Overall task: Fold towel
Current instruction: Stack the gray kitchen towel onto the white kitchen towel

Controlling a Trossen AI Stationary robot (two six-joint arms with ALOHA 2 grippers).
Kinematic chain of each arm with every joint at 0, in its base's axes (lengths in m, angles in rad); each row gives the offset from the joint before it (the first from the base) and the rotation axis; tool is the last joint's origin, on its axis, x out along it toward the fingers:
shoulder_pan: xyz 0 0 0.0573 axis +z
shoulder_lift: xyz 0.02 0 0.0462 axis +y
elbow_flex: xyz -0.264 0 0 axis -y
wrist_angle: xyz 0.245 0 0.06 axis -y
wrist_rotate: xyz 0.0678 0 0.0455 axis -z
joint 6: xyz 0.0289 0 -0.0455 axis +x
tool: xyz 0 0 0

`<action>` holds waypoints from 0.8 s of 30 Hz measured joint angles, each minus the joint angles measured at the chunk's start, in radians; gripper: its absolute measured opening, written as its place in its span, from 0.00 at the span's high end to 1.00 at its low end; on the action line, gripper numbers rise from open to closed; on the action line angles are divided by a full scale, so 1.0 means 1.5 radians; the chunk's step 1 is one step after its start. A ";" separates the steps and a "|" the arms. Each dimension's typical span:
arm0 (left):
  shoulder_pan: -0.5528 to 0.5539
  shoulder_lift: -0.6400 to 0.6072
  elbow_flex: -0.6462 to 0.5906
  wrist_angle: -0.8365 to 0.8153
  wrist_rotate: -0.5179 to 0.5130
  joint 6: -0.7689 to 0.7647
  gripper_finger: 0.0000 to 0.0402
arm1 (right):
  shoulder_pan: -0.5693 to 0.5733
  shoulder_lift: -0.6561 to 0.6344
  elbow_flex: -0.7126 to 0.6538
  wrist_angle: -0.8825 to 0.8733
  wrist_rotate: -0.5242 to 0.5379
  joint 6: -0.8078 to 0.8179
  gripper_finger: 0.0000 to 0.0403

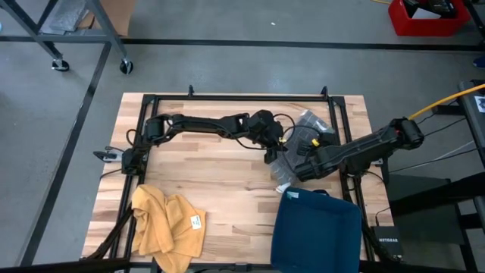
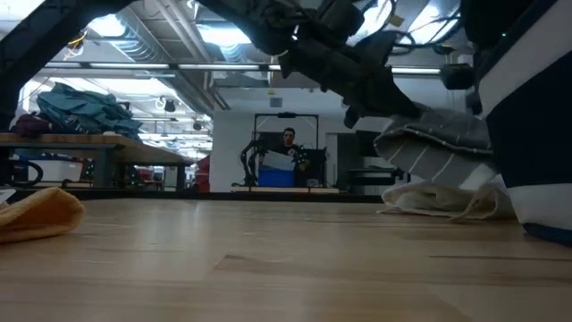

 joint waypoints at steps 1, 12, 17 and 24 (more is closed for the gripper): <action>0.003 0.007 0.006 0.002 0.000 0.000 1.00 | 0.000 -0.015 -0.016 0.010 0.001 0.000 0.97; 0.028 0.063 0.021 0.054 -0.002 -0.022 0.99 | -0.008 -0.098 -0.123 0.107 0.001 -0.017 0.96; 0.028 0.099 0.018 0.047 0.003 -0.039 0.98 | -0.014 -0.093 -0.123 0.109 0.002 -0.020 0.96; 0.025 0.107 0.019 0.053 -0.006 0.007 0.86 | -0.013 -0.092 -0.123 0.113 -0.003 -0.036 0.95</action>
